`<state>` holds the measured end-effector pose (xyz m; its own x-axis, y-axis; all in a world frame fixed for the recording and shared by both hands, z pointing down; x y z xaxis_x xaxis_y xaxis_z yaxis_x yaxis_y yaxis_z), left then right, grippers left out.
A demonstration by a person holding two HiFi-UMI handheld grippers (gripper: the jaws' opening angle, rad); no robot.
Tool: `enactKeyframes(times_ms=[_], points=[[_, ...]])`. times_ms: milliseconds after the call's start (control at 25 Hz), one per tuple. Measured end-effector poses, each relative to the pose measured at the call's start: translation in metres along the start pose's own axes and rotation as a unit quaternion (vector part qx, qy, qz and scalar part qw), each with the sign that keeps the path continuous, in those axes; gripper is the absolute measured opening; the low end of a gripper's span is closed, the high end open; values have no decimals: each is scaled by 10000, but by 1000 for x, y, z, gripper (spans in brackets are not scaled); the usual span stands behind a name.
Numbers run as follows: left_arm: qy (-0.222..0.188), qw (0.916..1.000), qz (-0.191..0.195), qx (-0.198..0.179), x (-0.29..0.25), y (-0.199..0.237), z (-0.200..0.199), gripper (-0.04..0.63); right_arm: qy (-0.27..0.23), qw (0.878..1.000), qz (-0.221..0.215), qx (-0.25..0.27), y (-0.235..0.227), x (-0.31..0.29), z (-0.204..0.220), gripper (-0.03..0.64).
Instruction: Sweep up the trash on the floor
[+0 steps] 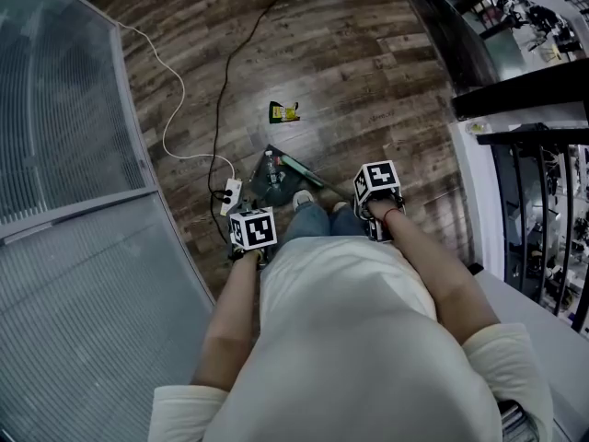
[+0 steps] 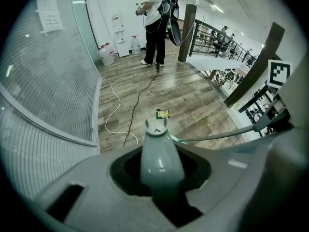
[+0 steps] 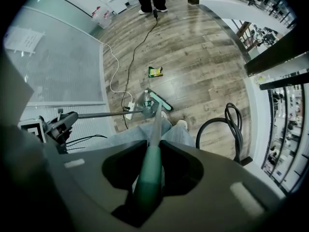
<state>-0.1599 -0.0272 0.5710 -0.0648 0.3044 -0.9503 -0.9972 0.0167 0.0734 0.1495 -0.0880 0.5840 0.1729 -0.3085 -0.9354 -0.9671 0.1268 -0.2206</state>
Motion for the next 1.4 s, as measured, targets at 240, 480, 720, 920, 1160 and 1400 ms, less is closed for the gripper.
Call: enactKeyframes(times_ms=[240,480,720,920,1160,1400], points=[[3,10000,22,12,0,1,-4,95,-7,9999,-107,54,2,13,0,97],[11,10000,19,37,-2,1,-1,97,-232,9996,-87,101,2,25,-9,97],[36,10000,-15,69,0,9,-3,94,-450,9985,-270,-176,-2,34,-29,97],[-3,9999,95,122,4,17,-3,94,-573,9967,-449,-354,-5,39,-48,97],[-45,9993,86,362,4,16,0,94,-640,9963,-464,-345,-9,44,-76,97],[-7,9987,45,515,3,9,-14,92,-608,9962,-536,-325,-12,52,-103,97]])
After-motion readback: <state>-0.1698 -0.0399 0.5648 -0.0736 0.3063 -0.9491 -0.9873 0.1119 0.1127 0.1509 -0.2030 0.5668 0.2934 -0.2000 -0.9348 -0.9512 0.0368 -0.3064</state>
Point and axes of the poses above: the fingertips, and each gripper's own axes: x backward along the fingers, y to its left, z out of its underside, the point moved 9 cm from there along x, backward along the fingers, and after that the axes turned 3 degrees about z, right-handed, at the moved point
